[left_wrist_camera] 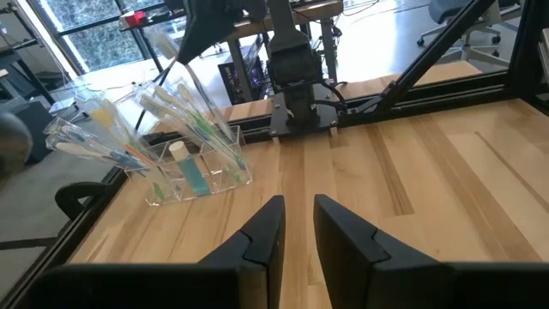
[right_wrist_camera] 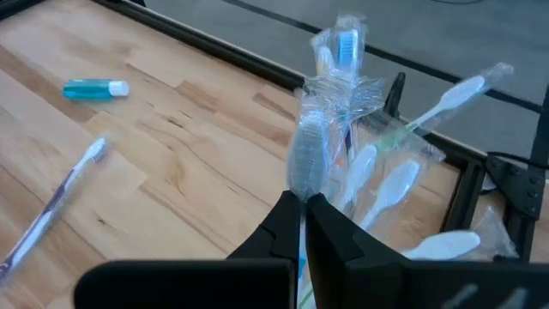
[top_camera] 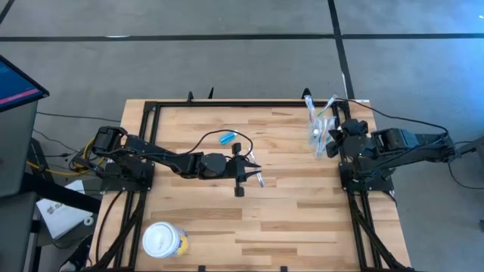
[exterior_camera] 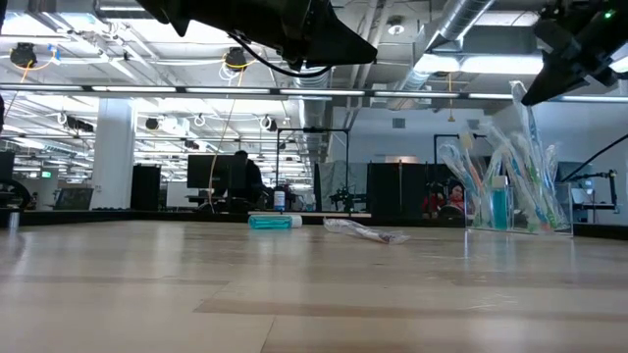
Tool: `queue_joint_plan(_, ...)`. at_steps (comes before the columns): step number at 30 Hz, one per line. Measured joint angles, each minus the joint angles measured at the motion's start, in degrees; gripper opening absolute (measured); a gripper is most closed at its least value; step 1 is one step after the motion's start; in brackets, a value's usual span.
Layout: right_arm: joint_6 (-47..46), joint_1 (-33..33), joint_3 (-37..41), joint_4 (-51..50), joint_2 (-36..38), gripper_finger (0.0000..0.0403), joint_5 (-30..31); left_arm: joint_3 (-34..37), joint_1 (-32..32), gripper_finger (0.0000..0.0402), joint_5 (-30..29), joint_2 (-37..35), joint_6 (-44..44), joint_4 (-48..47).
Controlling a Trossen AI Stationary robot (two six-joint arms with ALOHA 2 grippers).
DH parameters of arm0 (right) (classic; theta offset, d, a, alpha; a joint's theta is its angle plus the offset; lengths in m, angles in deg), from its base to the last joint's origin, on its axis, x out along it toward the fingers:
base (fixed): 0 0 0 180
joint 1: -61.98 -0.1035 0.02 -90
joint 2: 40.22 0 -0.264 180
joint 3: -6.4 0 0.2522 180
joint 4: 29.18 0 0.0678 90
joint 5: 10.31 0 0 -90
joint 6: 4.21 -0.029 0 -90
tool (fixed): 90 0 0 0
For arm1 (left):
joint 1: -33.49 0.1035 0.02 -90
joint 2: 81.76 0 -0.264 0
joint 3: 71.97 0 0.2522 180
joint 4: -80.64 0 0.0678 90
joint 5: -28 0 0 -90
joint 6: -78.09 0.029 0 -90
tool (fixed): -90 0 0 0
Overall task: Pick & Place toothbrushing station
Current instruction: Put the blue toothbrush into the transparent organizer
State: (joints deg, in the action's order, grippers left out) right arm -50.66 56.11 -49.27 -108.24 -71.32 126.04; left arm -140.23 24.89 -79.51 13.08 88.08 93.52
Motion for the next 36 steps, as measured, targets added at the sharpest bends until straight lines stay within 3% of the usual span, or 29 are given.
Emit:
queue_joint_plan(22, -4.7, 0.0, 11.3, 8.4, 0.0, 0.0, -0.8, 0.0, 0.0, 0.0061, 0.0, 0.0, 0.0, 0.0)
queue_joint_plan(31, -6.1, 0.0, 12.5, 9.6, 0.0, 0.0001, -0.8, 0.0, 0.0, 0.0061, 0.0, 0.0, 0.0, 0.0)
queue_joint_plan(36, -6.3, 0.0, 12.5, 9.6, 0.0, 0.0021, -1.4, 0.0, 0.0, 0.0061, 0.0, 0.0, 0.0, 0.0)
